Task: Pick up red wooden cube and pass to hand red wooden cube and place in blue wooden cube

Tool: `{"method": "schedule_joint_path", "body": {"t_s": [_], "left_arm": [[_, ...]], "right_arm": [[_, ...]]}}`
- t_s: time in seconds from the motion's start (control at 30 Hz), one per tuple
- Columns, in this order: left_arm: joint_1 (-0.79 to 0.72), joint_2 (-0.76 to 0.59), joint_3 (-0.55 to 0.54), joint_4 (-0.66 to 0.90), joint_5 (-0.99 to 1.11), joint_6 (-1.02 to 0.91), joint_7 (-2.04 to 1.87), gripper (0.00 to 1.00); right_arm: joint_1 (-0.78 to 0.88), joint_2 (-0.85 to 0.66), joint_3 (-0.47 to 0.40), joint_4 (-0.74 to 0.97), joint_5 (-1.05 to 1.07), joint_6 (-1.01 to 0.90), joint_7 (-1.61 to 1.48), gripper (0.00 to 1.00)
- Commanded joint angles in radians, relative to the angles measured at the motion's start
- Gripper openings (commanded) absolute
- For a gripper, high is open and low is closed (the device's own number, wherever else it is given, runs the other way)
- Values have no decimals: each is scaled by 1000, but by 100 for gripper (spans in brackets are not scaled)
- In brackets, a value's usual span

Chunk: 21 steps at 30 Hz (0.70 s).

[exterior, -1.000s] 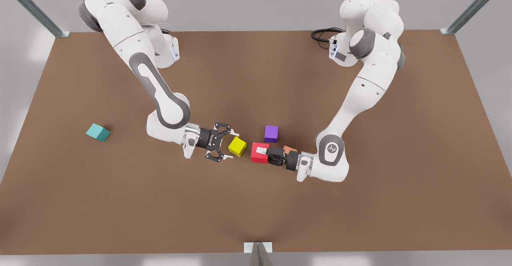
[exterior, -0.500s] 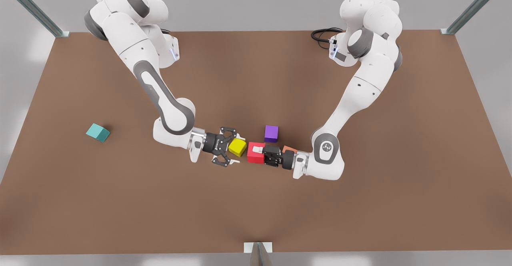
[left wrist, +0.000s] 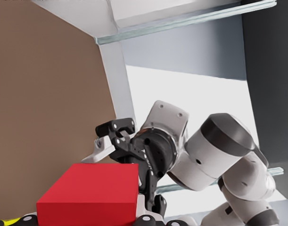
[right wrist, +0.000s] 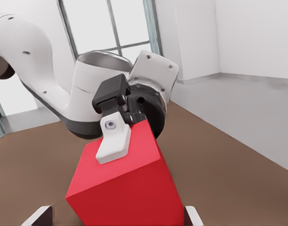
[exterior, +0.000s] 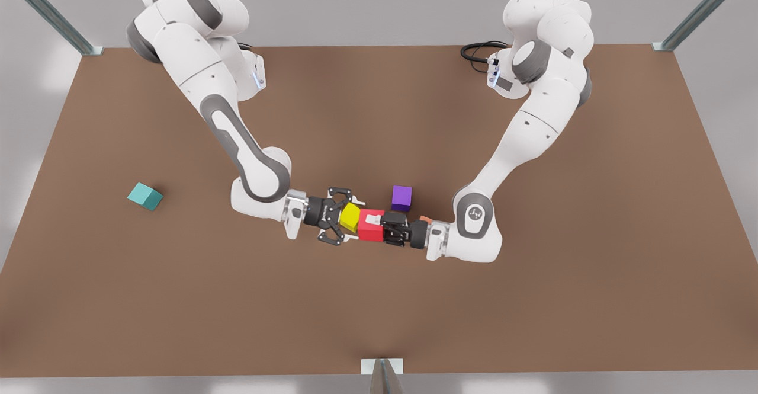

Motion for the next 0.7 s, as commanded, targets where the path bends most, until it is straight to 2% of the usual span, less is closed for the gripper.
{"method": "schedule_joint_path", "body": {"t_s": [0.0,0.67], "left_arm": [[-1,-2,-3,1,-10,14,43,58],[1,-7,-9,5,-15,8,-102,58]], "right_arm": [[1,1,1,1,6,-6,-63,100],[12,32,-9,68,-3,-6,-46,100]]}}
